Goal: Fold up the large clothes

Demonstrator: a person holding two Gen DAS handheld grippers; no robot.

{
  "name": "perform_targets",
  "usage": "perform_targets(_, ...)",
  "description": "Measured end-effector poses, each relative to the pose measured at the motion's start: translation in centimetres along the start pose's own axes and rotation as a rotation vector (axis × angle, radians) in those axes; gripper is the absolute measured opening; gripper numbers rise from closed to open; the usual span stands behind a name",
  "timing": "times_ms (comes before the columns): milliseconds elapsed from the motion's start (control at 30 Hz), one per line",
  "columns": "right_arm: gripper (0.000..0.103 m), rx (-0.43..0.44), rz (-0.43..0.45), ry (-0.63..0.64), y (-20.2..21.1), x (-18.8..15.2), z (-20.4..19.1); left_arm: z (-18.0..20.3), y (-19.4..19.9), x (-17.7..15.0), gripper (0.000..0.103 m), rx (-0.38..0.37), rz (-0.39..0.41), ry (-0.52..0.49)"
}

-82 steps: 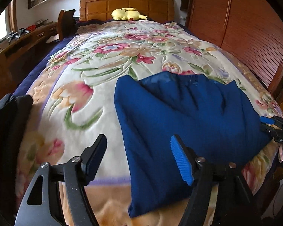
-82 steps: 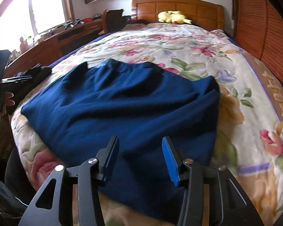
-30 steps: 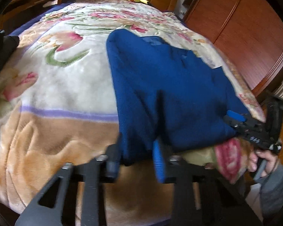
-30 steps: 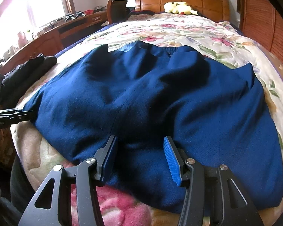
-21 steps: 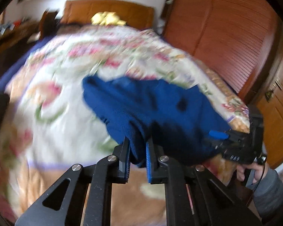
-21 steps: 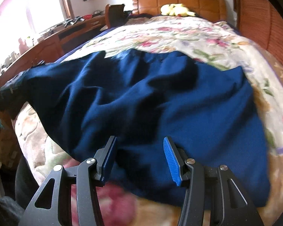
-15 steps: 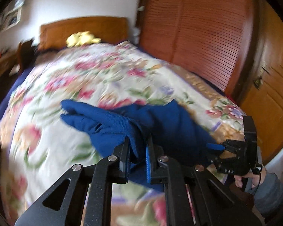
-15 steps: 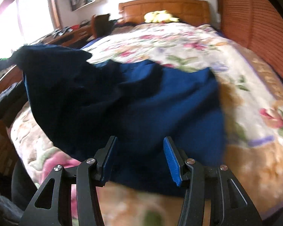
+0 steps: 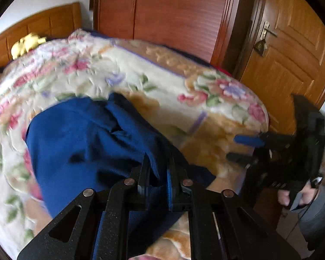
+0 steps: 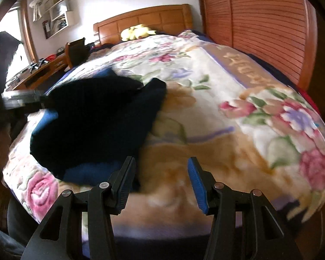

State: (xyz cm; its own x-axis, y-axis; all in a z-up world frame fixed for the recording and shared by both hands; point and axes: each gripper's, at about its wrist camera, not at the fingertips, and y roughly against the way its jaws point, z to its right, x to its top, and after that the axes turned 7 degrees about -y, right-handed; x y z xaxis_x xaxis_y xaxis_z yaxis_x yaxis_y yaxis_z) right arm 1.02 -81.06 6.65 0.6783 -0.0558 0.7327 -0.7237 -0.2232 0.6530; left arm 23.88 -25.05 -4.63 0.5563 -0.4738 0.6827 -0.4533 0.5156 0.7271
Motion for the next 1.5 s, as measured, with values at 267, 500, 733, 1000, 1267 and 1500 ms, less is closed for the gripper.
perform_targets(267, 0.052, 0.008, 0.021, 0.044, 1.4, 2.0, -1.2, -0.6, 2.3, -0.2, 0.031, 0.02, 0.036, 0.056)
perform_targets(500, 0.052, 0.065, 0.058, 0.088, 0.7, 4.1, -5.1, -2.8, 8.2, -1.1, 0.066, 0.078, 0.128, 0.045)
perform_targets(733, 0.052, 0.116, 0.074, 0.178, -1.1, 6.2, -11.0, -6.9, 11.8, -4.2, 0.076, 0.151, 0.153, 0.108)
perform_targets(1000, 0.055, 0.109, -0.01, 0.239, -5.7, 6.9, -14.5, -11.1, 13.6, -8.1, 0.076, 0.221, 0.15, 0.194)
perform_targets(1267, 0.057, 0.082, -0.191, 0.189, -9.5, 5.8, -13.9, -13.3, 13.6, -10.2, 0.076, 0.241, 0.143, 0.228)
perform_targets(1500, 0.005, 0.189, -0.242, 0.228, -8.9, 5.9, -14.8, -14.0, 12.6, -10.6, 0.076, 0.212, 0.145, 0.237)
